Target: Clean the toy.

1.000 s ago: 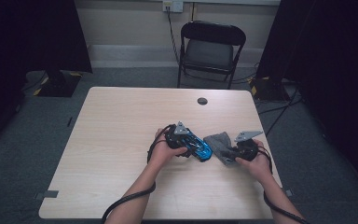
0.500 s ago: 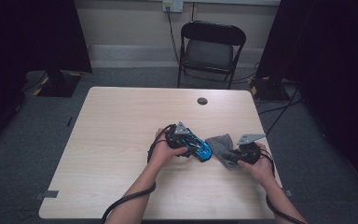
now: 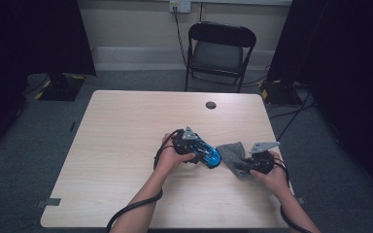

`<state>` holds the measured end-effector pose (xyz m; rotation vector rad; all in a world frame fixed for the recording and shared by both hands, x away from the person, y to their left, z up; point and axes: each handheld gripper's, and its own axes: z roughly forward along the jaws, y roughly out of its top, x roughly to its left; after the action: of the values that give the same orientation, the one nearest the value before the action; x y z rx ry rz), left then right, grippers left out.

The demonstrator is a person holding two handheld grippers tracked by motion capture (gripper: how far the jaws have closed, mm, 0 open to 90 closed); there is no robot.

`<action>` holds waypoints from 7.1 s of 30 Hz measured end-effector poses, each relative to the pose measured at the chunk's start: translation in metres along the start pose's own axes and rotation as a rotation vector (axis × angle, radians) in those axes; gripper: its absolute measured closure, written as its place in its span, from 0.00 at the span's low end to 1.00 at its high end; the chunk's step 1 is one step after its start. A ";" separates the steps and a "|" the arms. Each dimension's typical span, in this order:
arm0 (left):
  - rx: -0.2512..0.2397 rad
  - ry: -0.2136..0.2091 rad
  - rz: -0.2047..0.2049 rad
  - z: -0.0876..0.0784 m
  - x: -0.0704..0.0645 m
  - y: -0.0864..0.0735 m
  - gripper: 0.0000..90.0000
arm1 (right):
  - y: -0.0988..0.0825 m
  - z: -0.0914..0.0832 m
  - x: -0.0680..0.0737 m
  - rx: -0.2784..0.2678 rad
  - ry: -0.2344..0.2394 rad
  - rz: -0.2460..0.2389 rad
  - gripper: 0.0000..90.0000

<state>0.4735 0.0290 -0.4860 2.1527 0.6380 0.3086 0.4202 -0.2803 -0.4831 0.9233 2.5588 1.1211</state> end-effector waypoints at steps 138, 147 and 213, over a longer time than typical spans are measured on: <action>-0.037 0.041 -0.240 -0.123 0.026 -0.092 0.23 | 0.108 0.129 0.173 -0.049 0.281 -0.115 0.50; -0.034 0.052 -0.200 -0.136 0.011 -0.082 0.23 | 0.109 0.107 0.155 -0.082 0.189 -0.112 0.37; 0.054 0.109 -0.234 -0.114 0.000 -0.099 0.23 | 0.115 0.142 0.046 0.045 -0.137 0.035 0.27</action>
<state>0.3918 0.1559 -0.4946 2.0963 0.9608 0.2850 0.4952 -0.1080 -0.4957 1.0216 2.4752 0.9767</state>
